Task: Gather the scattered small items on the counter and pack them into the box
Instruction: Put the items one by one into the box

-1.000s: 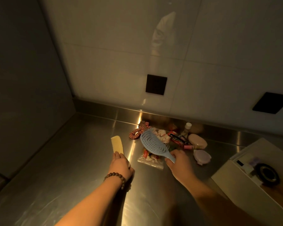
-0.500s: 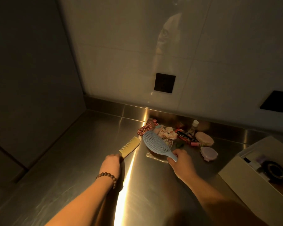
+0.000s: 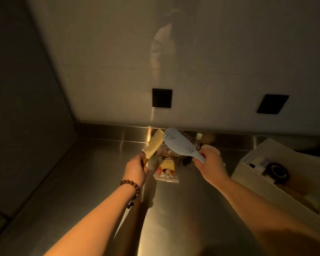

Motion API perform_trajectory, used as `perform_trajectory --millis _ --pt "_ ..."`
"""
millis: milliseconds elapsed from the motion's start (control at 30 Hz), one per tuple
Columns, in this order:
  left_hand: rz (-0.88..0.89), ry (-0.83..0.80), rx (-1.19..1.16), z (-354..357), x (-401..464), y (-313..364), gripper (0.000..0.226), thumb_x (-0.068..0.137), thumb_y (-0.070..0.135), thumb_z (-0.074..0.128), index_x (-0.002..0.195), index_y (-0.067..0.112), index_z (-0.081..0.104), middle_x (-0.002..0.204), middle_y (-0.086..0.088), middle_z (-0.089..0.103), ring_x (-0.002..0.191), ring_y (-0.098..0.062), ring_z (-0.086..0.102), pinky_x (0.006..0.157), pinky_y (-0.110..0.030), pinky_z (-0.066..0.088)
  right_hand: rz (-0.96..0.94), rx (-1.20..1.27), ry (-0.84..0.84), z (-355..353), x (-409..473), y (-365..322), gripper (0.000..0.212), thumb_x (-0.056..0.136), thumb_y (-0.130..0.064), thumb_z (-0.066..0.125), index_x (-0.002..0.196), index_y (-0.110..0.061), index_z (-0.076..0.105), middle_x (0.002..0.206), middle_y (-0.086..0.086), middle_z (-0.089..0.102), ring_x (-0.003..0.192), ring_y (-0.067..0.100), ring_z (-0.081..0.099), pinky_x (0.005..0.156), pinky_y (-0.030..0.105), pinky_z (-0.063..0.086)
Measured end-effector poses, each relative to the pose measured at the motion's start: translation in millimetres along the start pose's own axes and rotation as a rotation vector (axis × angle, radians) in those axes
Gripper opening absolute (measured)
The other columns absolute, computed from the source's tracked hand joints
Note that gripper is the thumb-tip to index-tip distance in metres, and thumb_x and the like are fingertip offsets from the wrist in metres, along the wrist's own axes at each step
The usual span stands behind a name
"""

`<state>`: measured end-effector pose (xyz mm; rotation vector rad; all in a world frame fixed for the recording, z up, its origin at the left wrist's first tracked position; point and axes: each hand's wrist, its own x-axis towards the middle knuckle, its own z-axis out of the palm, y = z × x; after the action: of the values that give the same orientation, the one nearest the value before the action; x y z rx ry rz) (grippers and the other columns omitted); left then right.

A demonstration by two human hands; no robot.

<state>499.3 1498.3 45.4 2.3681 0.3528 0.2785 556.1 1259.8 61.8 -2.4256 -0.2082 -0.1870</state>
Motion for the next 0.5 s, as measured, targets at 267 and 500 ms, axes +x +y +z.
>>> perform_trajectory --millis 267,500 --pt "0.283 -0.036 -0.073 44.9 20.6 142.6 0.014 0.087 0.016 0.06 0.1 0.014 0.058 0.087 0.002 0.056 0.084 -0.02 0.058 0.071 -0.03 0.044 0.227 -0.023 0.253 -133.6 -7.8 76.2 0.012 0.089 -0.025 0.063 0.097 -0.017 0.06 0.091 0.002 0.064 0.072 0.015 0.059 0.061 0.032 0.05" --pt "0.429 -0.194 -0.094 118.2 -1.3 235.0 0.015 0.087 0.022 0.061 0.1 0.016 0.058 0.09 0.0 0.059 0.083 -0.017 0.056 0.074 -0.033 0.048 0.393 -0.106 0.381 -218.9 -57.7 157.7 0.02 0.09 -0.026 0.059 0.102 -0.011 0.06 0.097 0.008 0.065 0.073 0.012 0.052 0.063 0.026 0.039"
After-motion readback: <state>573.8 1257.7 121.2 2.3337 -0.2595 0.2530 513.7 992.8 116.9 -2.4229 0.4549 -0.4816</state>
